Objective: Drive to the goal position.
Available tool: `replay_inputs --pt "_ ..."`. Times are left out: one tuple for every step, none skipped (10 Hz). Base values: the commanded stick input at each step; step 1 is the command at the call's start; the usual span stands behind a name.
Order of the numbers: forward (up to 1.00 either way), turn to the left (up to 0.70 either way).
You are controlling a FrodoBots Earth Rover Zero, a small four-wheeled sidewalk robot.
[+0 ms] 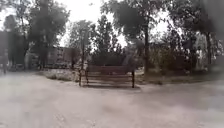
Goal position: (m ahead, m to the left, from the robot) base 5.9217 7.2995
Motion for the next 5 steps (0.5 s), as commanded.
replay_inputs --pt "0.0 0.85" --pt "0.0 0.85" --pt "0.0 0.85" --pt "0.0 0.85" --pt "0.0 0.85"
